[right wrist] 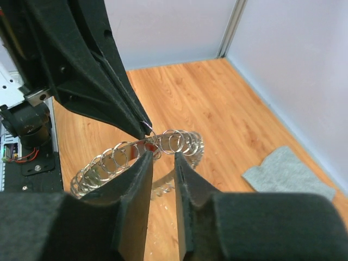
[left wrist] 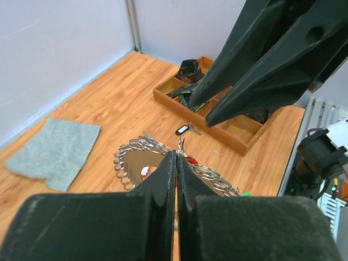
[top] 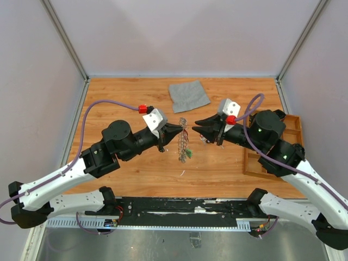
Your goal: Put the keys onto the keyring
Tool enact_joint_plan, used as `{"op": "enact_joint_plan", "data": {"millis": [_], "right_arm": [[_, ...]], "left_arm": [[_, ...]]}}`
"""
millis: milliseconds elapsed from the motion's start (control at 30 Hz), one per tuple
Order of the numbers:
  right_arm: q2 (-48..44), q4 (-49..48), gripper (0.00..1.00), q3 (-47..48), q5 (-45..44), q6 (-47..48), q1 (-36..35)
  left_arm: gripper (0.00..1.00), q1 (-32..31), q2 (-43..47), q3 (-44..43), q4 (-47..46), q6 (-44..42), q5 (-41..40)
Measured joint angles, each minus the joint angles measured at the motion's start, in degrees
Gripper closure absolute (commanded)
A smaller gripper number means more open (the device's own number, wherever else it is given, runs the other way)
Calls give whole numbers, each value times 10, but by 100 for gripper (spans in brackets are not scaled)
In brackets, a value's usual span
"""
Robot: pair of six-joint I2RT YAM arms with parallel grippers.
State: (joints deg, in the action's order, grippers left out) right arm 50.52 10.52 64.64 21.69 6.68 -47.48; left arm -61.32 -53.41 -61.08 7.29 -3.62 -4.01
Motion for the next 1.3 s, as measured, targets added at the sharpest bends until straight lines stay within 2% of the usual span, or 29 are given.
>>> {"op": "enact_joint_plan", "data": {"millis": [233,500,900,1133,1300], "right_arm": [[-42,-14,71,-1,29,9,0],[-30,-16,63,-1,129,15,0],[-14,-17,64,3,212,4,0],[-6,-37,64,4,235,-17,0],[-7,-57,69,4,242,-27,0]], "left_arm": [[100,0,30,41,-49,42,33],[99,0,61,105,-132,93,99],[99,0,95,131,-206,110,148],[100,0,94,131,-215,110,163],[99,0,94,131,-218,110,171]]}}
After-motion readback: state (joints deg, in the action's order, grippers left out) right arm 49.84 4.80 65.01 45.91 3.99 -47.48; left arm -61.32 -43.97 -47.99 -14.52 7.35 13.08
